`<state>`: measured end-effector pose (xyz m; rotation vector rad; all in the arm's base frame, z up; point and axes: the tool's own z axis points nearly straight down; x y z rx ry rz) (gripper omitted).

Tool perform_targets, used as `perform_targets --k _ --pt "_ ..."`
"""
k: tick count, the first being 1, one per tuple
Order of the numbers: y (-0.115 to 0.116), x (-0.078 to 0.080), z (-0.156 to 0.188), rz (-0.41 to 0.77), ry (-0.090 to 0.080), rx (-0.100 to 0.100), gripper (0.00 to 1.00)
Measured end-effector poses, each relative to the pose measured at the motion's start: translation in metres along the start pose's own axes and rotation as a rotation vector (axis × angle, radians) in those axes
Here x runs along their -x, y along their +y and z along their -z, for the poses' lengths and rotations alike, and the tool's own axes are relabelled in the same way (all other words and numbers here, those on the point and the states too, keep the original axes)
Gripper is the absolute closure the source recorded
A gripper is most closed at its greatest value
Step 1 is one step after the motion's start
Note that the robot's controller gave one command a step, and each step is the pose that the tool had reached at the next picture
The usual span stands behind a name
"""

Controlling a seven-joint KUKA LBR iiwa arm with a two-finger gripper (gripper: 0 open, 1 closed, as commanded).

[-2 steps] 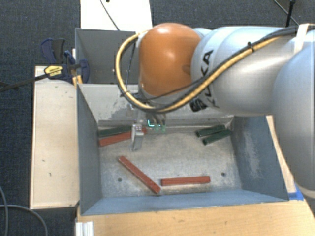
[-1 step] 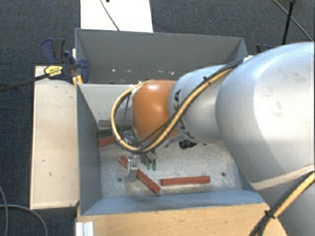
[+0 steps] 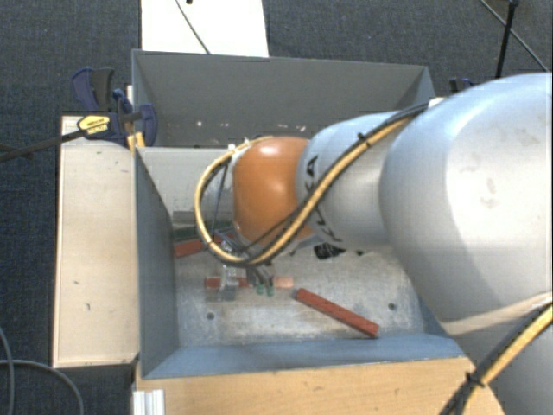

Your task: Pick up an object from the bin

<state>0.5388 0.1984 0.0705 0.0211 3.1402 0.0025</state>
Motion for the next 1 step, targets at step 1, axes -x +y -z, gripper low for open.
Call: perform_targets --k 1 --pt "0.0234 0.0413 0.0307 0.008 -0.007 0.003 1.00"
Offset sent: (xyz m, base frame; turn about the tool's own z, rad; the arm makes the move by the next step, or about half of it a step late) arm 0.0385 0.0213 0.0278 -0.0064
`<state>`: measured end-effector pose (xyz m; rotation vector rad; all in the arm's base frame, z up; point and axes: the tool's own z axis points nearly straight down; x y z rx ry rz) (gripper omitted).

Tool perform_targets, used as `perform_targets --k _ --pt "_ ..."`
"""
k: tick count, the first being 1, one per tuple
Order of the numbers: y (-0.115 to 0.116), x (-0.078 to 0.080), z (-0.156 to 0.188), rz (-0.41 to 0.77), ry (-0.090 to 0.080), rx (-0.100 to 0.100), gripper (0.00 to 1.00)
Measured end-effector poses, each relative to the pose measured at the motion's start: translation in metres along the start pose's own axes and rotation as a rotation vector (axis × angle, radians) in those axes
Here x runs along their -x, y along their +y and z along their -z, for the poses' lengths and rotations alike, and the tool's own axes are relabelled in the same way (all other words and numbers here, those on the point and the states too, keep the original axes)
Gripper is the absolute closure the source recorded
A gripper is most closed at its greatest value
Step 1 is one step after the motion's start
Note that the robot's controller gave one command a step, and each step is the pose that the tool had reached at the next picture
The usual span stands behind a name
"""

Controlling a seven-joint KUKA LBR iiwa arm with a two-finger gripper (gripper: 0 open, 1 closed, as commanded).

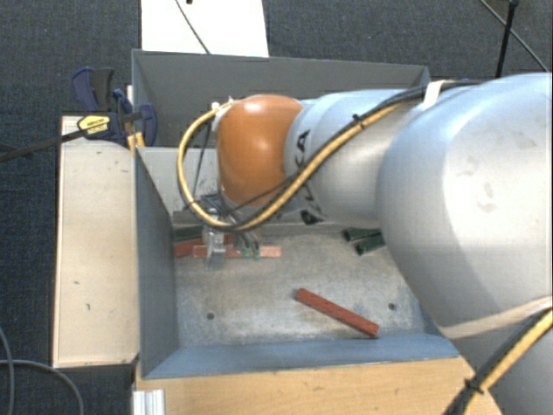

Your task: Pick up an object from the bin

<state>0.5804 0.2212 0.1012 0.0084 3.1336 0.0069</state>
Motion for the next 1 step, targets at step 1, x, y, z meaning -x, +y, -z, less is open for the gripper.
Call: perform_targets --k 1 --pt "0.0123 -0.0189 0.0550 0.061 0.001 -0.001 1.00"
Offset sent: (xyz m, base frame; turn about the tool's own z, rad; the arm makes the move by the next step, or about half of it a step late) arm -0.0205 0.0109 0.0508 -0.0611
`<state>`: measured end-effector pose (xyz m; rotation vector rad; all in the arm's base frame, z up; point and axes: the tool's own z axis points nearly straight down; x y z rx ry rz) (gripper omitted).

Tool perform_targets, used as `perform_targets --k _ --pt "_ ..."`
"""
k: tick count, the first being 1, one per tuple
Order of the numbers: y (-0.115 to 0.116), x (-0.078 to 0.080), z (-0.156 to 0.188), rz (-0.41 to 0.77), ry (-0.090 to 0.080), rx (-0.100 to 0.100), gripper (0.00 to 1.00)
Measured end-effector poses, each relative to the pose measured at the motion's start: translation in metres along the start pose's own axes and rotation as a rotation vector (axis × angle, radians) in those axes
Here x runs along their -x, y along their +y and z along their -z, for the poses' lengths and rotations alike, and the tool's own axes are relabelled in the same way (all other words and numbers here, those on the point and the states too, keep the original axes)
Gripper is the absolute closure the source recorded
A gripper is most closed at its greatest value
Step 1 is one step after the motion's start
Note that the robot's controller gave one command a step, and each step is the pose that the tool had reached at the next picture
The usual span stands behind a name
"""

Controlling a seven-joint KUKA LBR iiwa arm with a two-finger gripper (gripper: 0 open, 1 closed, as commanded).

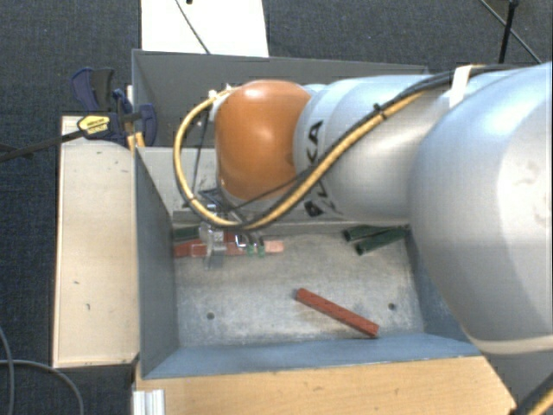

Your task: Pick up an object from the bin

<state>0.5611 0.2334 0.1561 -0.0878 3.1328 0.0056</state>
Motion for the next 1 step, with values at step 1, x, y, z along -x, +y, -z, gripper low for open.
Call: perform_targets --k 1 --pt "0.0022 0.0134 0.0837 -0.015 -0.004 0.001 1.00"
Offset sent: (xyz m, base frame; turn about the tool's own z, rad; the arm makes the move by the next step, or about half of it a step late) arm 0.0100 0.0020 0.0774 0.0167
